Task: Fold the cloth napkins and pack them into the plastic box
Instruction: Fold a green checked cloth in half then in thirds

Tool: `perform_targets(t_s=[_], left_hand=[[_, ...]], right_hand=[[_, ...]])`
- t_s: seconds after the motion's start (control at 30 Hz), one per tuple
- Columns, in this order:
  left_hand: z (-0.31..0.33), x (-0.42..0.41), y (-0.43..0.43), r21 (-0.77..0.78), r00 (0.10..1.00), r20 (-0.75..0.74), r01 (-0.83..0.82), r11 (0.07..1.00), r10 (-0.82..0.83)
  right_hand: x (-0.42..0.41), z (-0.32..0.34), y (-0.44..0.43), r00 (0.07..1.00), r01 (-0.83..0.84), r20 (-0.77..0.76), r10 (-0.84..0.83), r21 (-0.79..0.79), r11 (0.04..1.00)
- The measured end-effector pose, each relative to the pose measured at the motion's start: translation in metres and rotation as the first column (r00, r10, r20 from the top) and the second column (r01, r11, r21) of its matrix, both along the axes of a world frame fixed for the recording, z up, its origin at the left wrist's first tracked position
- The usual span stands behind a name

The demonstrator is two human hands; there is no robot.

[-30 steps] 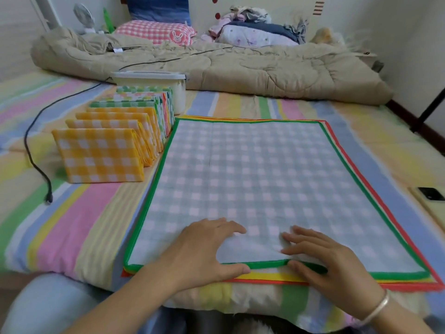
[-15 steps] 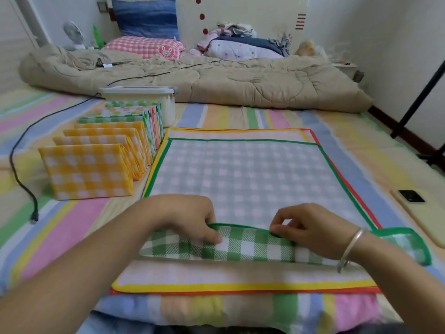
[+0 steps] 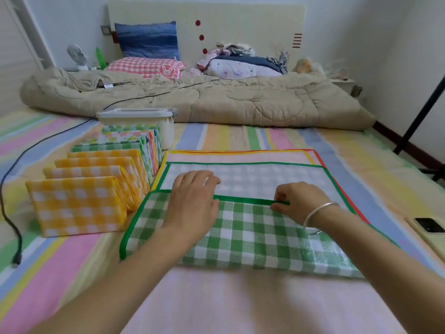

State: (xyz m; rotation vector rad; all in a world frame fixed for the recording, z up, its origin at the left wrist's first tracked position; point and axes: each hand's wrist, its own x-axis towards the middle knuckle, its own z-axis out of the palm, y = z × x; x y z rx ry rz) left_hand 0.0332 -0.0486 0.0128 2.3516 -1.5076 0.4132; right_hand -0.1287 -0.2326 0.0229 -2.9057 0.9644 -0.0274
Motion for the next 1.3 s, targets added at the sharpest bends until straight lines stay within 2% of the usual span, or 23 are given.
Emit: perform_targets(t_s=[0.03, 0.1, 0.27, 0.43, 0.57, 0.73, 0.87, 1.07, 1.17, 1.3], left_hand=[[-0.009, -0.002, 0.004, -0.093, 1.000, -0.018, 0.023, 0.995, -0.025], [-0.027, -0.008, 0.014, -0.134, 0.997, -0.053, 0.053, 0.990, -0.060], [-0.062, -0.016, 0.031, 0.072, 0.990, -0.135, 0.059, 0.996, -0.049], [-0.073, -0.012, 0.032, 0.287, 0.974, -0.224, 0.047, 0.957, 0.019], [-0.082, -0.012, 0.030, 0.338, 0.975, -0.215, 0.027, 0.941, 0.050], [-0.089, -0.014, 0.030, 0.318, 0.976, -0.215, 0.030, 0.948, 0.041], [-0.091, -0.012, 0.030, 0.281, 0.978, -0.206, 0.030, 0.959, 0.030], [-0.095, -0.016, 0.036, 0.332, 0.991, -0.134, 0.019, 0.943, 0.028], [-0.096, -0.020, 0.039, 0.331, 0.994, -0.100, -0.012, 0.943, 0.048], [-0.098, -0.022, 0.039, 0.343, 0.992, -0.104, -0.037, 0.939, 0.077]], right_hand=[[0.007, -0.007, -0.002, 1.000, 0.018, 0.012, -0.018, -0.008, 1.000], [0.019, -0.020, -0.006, 0.998, 0.048, 0.040, -0.047, -0.012, 0.999], [0.037, -0.047, -0.013, 0.990, 0.094, 0.108, -0.091, -0.017, 0.995], [0.046, -0.058, -0.017, 0.987, 0.104, 0.128, -0.095, -0.064, 0.992], [0.049, -0.065, -0.020, 0.986, 0.114, 0.131, -0.104, -0.072, 0.991], [0.048, -0.066, -0.009, 0.981, 0.134, 0.150, -0.123, -0.069, 0.989], [0.039, -0.069, 0.024, 0.993, 0.098, 0.059, -0.098, 0.008, 0.995], [0.015, -0.077, 0.044, 0.992, 0.090, -0.098, -0.081, 0.094, 0.992], [0.007, -0.084, 0.041, 0.990, 0.056, -0.135, -0.039, 0.119, 0.991], [0.006, -0.091, 0.039, 0.994, 0.034, -0.106, -0.021, 0.123, 0.992]])
